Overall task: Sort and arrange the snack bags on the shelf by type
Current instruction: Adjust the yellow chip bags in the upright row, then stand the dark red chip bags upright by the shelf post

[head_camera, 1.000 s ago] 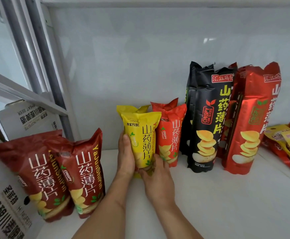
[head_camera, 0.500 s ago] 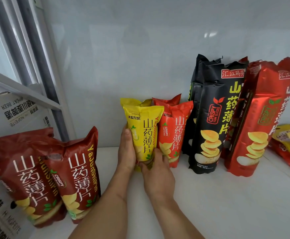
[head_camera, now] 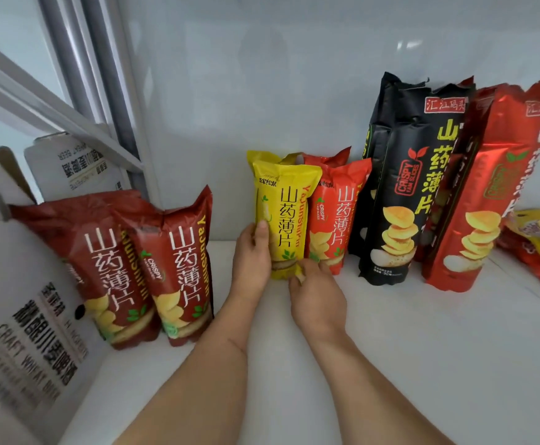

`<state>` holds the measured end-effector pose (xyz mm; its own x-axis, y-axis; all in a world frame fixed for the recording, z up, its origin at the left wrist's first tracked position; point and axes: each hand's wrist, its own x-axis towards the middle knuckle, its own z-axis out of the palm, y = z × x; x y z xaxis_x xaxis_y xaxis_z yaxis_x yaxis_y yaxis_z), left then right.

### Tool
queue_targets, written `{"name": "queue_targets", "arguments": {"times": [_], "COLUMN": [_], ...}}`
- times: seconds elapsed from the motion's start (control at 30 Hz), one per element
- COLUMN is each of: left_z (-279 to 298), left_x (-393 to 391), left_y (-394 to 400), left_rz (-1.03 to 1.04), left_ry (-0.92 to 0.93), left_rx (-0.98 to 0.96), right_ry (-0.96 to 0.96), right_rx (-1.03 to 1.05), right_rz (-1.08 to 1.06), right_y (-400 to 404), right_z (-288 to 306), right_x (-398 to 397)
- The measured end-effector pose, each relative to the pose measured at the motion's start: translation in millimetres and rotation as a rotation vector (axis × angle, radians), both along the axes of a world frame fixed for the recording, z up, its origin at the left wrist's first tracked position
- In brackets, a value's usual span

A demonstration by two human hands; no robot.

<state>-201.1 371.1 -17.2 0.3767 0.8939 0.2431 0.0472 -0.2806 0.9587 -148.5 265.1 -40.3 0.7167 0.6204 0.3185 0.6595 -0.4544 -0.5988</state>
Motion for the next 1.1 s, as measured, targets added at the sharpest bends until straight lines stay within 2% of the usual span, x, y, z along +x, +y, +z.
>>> {"name": "queue_targets", "arguments": {"times": [0.1,0.2,0.3,0.4,0.53,0.77,0.9,1.0,1.1], "left_z": [-10,-6,-3,-6,-4,-10,-14,-15,-11], "left_x": [-19,-45,-76,-109,-152,-191,-196,-197,-196], "left_y": [-14,-39,-71,-91,-104,-81,-55,-39,-36], "left_rz": [0.104,0.084,0.058,0.123,0.243,0.628,0.618,0.559,0.470], "left_ry": [0.114,0.213,0.252,0.241,0.167,0.000,-0.062,-0.204,-0.199], "left_rx": [0.071,0.085,0.157,0.209,0.225,0.256,0.111,-0.028,-0.039], "right_ry": [-0.058,-0.063,0.021,0.136,0.273,0.434,0.455,0.435,0.421], "right_rx": [-0.038,-0.024,0.078,0.200,0.241,0.227,0.222,0.253,0.249], "right_rz": [0.033,0.076,0.151,0.243,0.339,0.408,0.403,0.413,0.420], "right_y": [-19,-35,-46,-47,-38,-5,11,15,12], "right_z": [0,-1,0,2,7,6,2,-1,0], "right_x": [-10,-19,-34,-56,-85,-122,-131,-132,-131]}}
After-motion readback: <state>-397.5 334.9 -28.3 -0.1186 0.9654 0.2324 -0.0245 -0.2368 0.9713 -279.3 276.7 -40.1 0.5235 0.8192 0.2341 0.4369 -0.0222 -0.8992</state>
